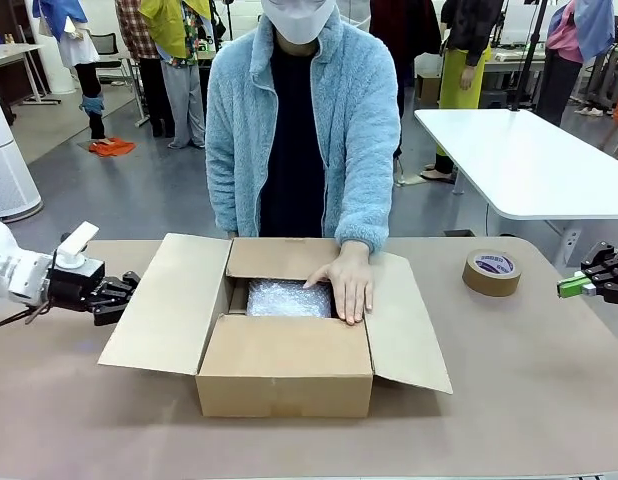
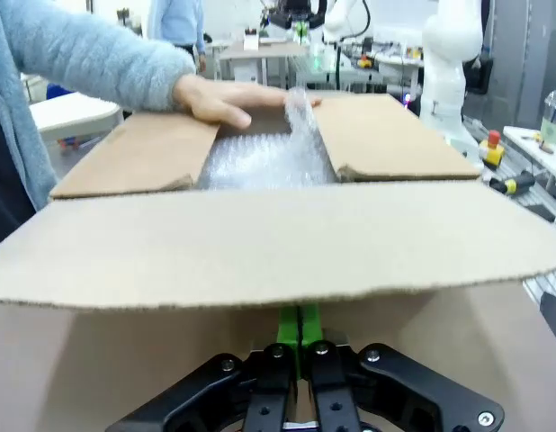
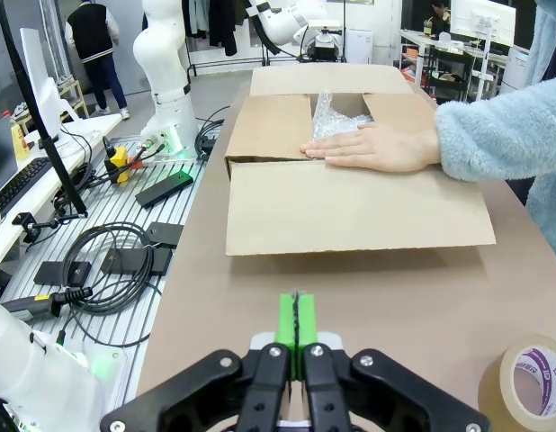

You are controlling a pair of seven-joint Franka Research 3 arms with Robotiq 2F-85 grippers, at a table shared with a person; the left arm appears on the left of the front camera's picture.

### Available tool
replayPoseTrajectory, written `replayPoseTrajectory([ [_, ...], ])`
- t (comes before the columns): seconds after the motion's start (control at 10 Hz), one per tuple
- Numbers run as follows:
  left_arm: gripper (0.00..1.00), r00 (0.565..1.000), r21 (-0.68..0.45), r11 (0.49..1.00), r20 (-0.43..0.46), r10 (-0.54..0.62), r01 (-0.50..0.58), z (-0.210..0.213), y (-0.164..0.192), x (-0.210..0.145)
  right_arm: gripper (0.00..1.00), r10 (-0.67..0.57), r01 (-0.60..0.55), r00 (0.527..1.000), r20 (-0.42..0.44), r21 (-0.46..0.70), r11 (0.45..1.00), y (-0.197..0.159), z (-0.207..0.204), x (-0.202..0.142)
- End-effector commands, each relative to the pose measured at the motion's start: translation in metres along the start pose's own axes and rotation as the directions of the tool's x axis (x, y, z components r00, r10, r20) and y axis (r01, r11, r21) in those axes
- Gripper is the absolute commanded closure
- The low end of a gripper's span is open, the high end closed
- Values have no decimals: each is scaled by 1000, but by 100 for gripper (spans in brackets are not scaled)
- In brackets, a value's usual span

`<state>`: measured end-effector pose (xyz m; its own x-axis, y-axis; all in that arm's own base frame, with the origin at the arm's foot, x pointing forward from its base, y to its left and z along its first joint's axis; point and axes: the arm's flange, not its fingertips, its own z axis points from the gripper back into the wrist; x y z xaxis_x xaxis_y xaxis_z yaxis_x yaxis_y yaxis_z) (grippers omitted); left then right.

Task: Wrap the clocks to prevent damage.
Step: Push the right (or left) flap of the Package Box to close it.

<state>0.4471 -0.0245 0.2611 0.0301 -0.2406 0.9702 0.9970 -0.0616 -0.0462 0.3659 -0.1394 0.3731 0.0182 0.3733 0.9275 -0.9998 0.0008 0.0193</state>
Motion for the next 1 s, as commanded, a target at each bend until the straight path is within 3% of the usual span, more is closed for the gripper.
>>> replayPoseTrajectory([
  [0.0, 100, 995, 6, 999, 86, -42, 41, -11, 1, -3, 99, 1, -1, 1000, 9, 1, 1000, 0, 0, -1],
  [0.5, 100, 968, 13, 995, 228, -102, 102, -31, 4, 34, 99, 1, -1, 1000, 9, 1, 1000, 0, 0, -1],
  [0.9, 100, 977, -45, 993, 188, -101, 112, -91, 20, 44, 99, 1, -1, 1000, 9, 1, 1000, 0, 0, -1],
])
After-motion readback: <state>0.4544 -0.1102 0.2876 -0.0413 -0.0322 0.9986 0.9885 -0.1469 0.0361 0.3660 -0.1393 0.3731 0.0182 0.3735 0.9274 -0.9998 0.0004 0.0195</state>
